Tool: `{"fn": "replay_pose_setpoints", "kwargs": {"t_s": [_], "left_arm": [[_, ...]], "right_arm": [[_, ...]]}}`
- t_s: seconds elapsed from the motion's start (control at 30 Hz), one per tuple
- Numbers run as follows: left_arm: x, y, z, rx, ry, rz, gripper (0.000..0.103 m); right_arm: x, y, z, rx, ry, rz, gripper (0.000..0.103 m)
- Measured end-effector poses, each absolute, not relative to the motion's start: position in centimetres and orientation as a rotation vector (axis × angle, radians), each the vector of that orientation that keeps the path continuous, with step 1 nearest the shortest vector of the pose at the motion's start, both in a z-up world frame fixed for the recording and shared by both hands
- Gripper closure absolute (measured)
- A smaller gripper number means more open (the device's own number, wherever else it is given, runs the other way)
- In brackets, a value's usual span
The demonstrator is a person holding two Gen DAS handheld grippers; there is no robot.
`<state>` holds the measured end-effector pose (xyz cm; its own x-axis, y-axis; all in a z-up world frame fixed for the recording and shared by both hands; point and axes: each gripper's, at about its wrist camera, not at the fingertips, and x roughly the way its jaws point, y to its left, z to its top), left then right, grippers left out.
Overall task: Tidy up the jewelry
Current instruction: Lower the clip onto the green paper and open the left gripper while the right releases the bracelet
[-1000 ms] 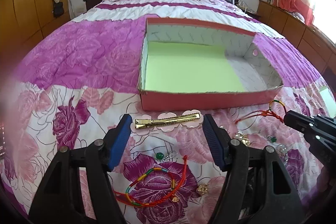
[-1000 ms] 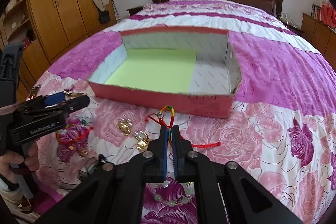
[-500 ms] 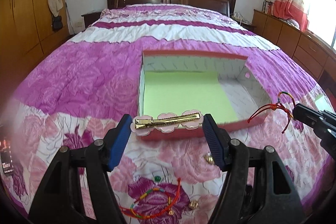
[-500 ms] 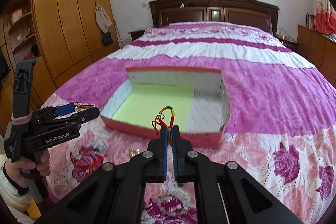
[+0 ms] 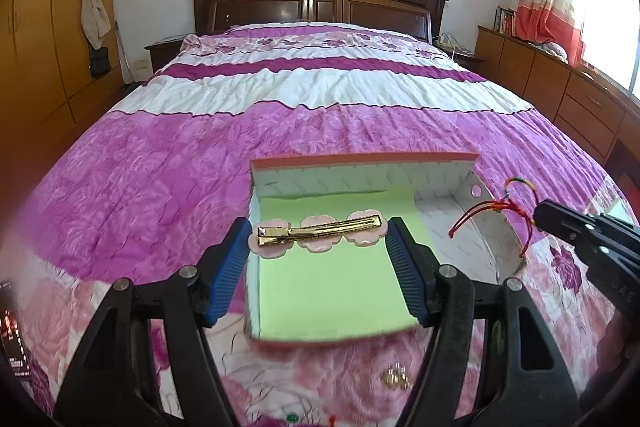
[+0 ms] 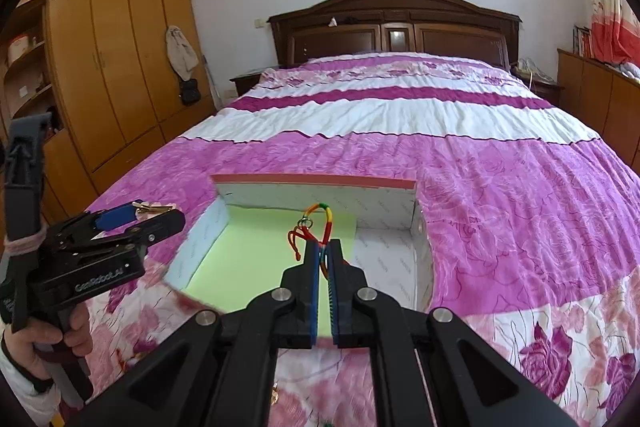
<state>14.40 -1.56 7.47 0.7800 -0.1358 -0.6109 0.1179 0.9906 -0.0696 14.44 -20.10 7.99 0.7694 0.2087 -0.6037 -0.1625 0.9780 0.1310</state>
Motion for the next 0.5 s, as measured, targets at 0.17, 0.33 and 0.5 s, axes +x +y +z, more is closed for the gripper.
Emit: {"fn": "replay_pose_setpoints", "kwargs": {"t_s": [0.17,0.33,0.5], "left_arm": [[16.8,-2.4,6.6,-0.028,0.69,-0.147,0.041],[19.1,-3.0,5.0,-0.034,0.74,-0.141,0.041],[20.9,-3.7,3.3,-0.036,0.796,-0.141,0.041]], "right_arm": [[17.4,-20.4,6.8,0.074,0.704,0.174,0.098],[19.8,-20.6,5.3,0.065,0.738,0.146,0.098],[21.8,-20.8,3.4,0.059,0.782,0.123,0.099]]}}
